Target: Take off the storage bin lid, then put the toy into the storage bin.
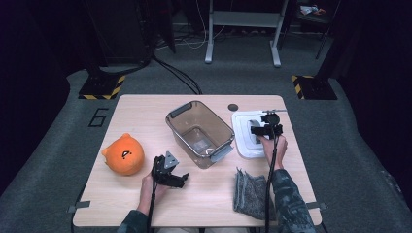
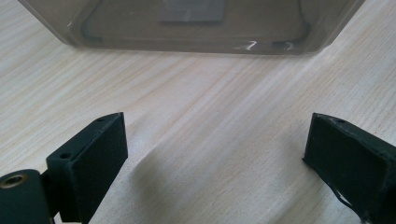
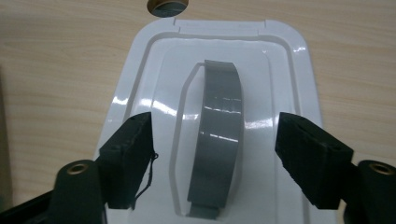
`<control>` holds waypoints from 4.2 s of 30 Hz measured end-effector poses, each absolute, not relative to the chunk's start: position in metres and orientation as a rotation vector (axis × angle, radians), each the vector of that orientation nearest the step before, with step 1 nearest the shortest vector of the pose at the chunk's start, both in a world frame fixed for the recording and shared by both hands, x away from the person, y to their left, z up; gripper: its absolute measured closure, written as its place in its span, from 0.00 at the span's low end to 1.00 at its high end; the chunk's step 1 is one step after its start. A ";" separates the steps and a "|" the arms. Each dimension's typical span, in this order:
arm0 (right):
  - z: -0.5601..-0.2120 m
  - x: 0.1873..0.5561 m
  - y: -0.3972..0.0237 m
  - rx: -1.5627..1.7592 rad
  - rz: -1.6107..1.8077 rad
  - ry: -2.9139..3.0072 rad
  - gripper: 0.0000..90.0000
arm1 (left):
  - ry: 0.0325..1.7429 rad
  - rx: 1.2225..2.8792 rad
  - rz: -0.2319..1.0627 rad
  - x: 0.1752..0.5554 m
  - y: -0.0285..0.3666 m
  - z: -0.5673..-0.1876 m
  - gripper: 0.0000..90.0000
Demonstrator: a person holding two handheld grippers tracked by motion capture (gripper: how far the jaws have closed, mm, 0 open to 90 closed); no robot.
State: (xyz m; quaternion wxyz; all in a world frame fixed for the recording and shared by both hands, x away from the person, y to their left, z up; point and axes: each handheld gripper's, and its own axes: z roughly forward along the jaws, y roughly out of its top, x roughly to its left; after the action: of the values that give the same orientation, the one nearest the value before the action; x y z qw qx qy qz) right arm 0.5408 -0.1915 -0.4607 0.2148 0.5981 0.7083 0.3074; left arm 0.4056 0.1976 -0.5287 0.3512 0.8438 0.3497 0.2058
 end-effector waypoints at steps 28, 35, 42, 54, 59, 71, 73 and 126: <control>-0.483 0.432 -0.235 1.488 0.899 2.055 0.03 | 0.901 2.189 0.539 0.406 0.198 -0.528 0.06; -0.510 0.411 -0.251 1.519 0.864 2.029 0.02 | 0.911 2.174 0.537 0.405 0.197 -0.529 0.06; -0.523 0.405 -0.258 1.547 0.854 2.021 0.03 | 0.911 2.177 0.546 0.405 0.197 -0.529 0.06; -0.528 0.403 -0.258 1.531 0.861 2.025 0.03 | 0.910 2.167 0.544 0.405 0.198 -0.529 0.06; -0.529 0.403 -0.259 1.507 0.862 2.026 0.03 | 0.913 2.141 0.497 0.404 0.204 -0.525 0.06; -0.529 0.403 -0.258 1.514 0.861 2.019 0.02 | 0.924 2.121 0.474 0.396 0.233 -0.489 0.03; -0.529 0.403 -0.258 1.513 0.861 2.020 0.02 | 0.932 2.109 0.481 0.395 0.239 -0.483 0.02; -0.529 0.403 -0.258 1.513 0.863 2.020 0.02 | 1.261 1.999 0.595 0.415 0.361 -0.472 0.60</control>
State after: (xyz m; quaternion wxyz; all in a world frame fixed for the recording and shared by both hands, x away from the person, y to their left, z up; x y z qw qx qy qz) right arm 0.4028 -0.2581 -0.5294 0.2350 0.5512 0.7362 0.3146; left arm 0.4154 0.3614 -0.4724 0.3448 0.7699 0.4857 0.2293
